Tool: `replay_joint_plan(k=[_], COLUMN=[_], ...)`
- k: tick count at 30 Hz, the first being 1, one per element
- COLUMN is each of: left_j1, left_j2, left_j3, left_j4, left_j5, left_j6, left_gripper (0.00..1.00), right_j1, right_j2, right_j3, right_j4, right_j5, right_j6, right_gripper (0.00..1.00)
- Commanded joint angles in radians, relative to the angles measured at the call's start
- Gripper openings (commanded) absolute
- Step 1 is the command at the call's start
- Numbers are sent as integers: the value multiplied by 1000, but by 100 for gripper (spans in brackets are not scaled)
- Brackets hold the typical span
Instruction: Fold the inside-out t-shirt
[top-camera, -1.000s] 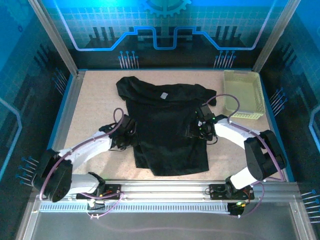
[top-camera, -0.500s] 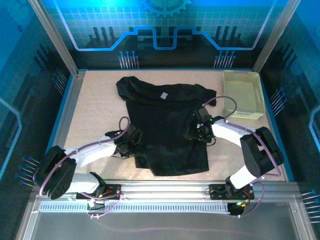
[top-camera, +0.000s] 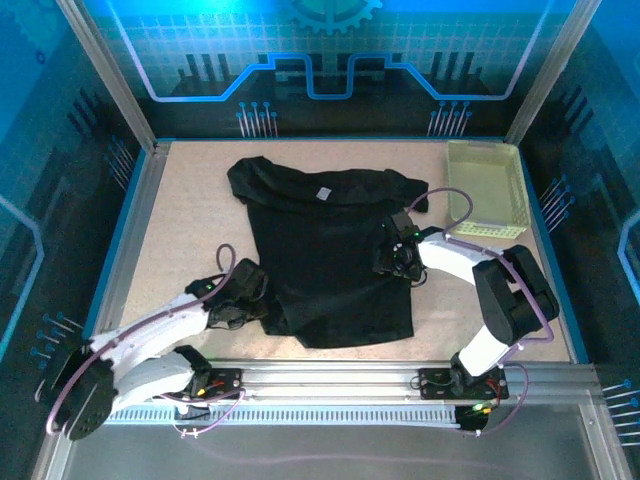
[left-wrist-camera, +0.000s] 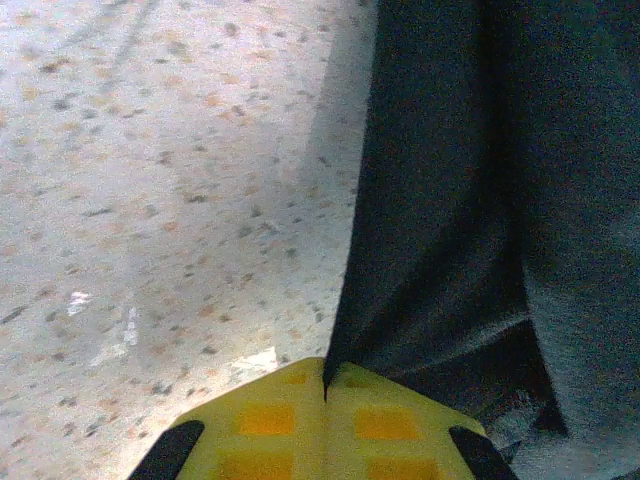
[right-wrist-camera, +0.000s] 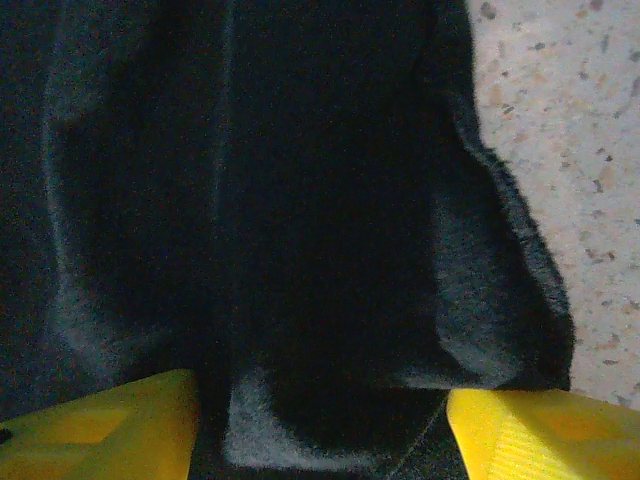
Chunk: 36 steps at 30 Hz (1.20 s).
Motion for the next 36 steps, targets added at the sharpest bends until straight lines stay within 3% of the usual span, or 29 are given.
replay_joint_plan(k=[1,6,11,16,18,20,24,29,32,36], left_j1=[21,71,100,103,106,144,346,526,595,622], left_j2=[-95,-212,-204,-183,-143,-49,216,573,763,981], left_j3=[-53,-113,-101,6,62,147,363,723,924,1173], left_j4=[-163,-199,-200,-215,-138,-81,38,40,40,1], left_j5=[-73,-52,-40,-110,-102,-98,-17,-32,25,45], left_j6=[-60,-95,-71,-6,51,117,257,319,308,328], left_gripper=[1,7,14,27,38,45,52,59,62,69], right_j1=[-1,-1,4,9,8,2,-58,-142,-175,-189], right_j2=[39,40,30,-48,-63,-43,66,262,394,538], right_j3=[-5,-4,26,63,107,178,372,645,824,1022], right_j4=[-46,-51,-78,-102,-93,-111,-126,-150,-202,-250], right_j5=[47,63,85,110,86,97,84,41,35,15], right_j6=[59,93,90,-3,-67,-118,-217,-273,-283,-310], right_gripper=[68,68,70,74,75,76,76,77,77,77])
